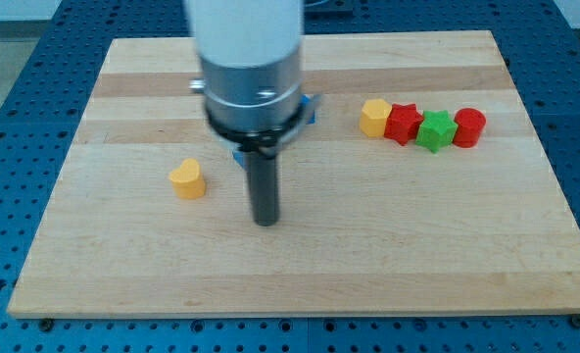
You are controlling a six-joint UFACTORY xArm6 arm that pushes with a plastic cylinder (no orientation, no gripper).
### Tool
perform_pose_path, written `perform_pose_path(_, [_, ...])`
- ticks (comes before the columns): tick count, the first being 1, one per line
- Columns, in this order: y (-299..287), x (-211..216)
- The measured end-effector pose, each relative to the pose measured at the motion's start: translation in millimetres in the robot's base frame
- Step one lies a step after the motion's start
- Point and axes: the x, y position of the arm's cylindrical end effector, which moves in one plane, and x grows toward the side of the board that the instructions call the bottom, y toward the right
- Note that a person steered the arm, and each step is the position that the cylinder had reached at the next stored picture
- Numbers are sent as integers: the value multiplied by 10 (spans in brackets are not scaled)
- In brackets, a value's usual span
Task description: Push the yellow heart towards the blue cube
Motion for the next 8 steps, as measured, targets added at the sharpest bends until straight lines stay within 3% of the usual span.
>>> perform_pose_path(2, [-1098, -1])
perform_pose_path(3, [-1438, -210])
perform_pose_path(4, [-1435, -369])
perform_pose_path(6, [-1224, -153])
perform_pose_path(8, [-904, -220])
